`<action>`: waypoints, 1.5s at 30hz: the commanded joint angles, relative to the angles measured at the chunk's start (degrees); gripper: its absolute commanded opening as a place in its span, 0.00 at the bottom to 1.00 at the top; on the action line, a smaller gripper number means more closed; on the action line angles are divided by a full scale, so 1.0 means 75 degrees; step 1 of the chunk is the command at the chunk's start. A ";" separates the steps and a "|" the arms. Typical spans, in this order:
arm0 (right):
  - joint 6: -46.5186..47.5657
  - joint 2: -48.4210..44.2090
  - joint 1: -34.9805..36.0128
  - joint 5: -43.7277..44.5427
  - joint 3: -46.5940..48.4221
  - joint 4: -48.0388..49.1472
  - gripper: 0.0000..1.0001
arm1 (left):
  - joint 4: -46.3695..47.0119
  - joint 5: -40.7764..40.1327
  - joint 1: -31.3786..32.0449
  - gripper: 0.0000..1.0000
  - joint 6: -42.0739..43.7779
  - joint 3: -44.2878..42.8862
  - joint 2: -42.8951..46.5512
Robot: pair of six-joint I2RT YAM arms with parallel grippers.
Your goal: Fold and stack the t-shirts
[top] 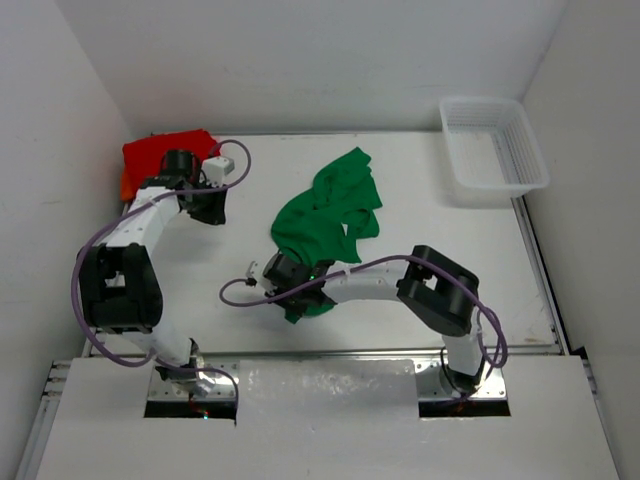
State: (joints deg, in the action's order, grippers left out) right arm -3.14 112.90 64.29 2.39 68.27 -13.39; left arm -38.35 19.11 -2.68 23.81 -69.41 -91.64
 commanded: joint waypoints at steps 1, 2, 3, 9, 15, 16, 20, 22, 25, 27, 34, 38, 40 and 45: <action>-0.0167 -0.0519 -0.0274 0.0151 0.0166 -0.0734 0.00 | 0.0180 0.0065 0.0017 0.21 0.0083 -0.0167 0.0417; -0.0249 -0.0720 -0.0542 0.0010 0.0294 -0.0781 0.00 | 0.0145 0.0053 0.0017 0.21 0.0071 -0.0202 0.0406; -0.0354 -0.0930 -0.0673 -0.0107 0.0667 -0.0793 0.00 | 0.0133 0.0053 0.0017 0.21 0.0083 -0.0307 0.0382; -0.0214 -0.2267 -0.1341 -0.1499 0.3080 -0.0958 0.00 | 0.0097 0.0100 -0.0088 0.21 -0.0034 -0.0671 0.0324; -0.0694 -0.4012 -0.2323 -0.1201 0.3195 -0.0641 0.00 | 0.0051 0.0159 -0.0393 0.21 -0.0081 -0.1151 0.0335; -0.0823 -0.4316 -0.2929 -0.1047 0.2889 -0.0536 0.00 | 0.0074 0.0135 -0.0381 0.21 -0.0058 -0.1233 0.0335; -0.1502 -0.5560 -0.4372 -0.0799 0.1330 -0.0593 0.00 | 0.0168 0.0275 -0.0370 0.36 0.0140 -0.1724 0.0452; -0.1609 -0.5912 -0.4866 -0.0776 0.0696 -0.0722 0.00 | 0.0226 0.0603 -0.0311 0.41 0.0200 -0.1913 0.0441; -0.1843 -0.6042 -0.5661 -0.0706 0.0063 -0.0944 0.00 | 0.0168 0.0698 -0.0043 0.44 0.0247 -0.2346 0.0265; -0.2054 -0.6065 -0.6481 -0.1009 -0.0511 -0.0818 0.00 | -0.0205 0.0581 0.0658 0.44 0.0457 -0.2628 -0.0039; -0.2148 -0.5901 -0.7939 -0.2017 -0.1555 -0.0793 0.00 | -0.0488 0.0228 0.3831 0.50 0.1112 -0.1356 -0.0380; -0.2207 -0.5983 -0.7939 -0.2066 -0.1965 -0.0700 0.00 | -0.0547 -0.0343 0.5265 0.58 0.2015 -0.0194 -0.0368; -0.2195 -0.6111 -0.7951 -0.2018 -0.2083 -0.0641 0.00 | -0.0430 -0.0672 0.5652 0.61 0.2191 0.0287 -0.0391; -0.2160 -0.6171 -0.7986 -0.1819 -0.2282 -0.0676 0.00 | -0.1272 0.0977 0.6284 0.61 0.2473 0.0231 0.0191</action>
State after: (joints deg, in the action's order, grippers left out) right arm -18.92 68.18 4.62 -11.16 51.29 -21.04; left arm -45.78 20.12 42.24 38.68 -65.71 -95.37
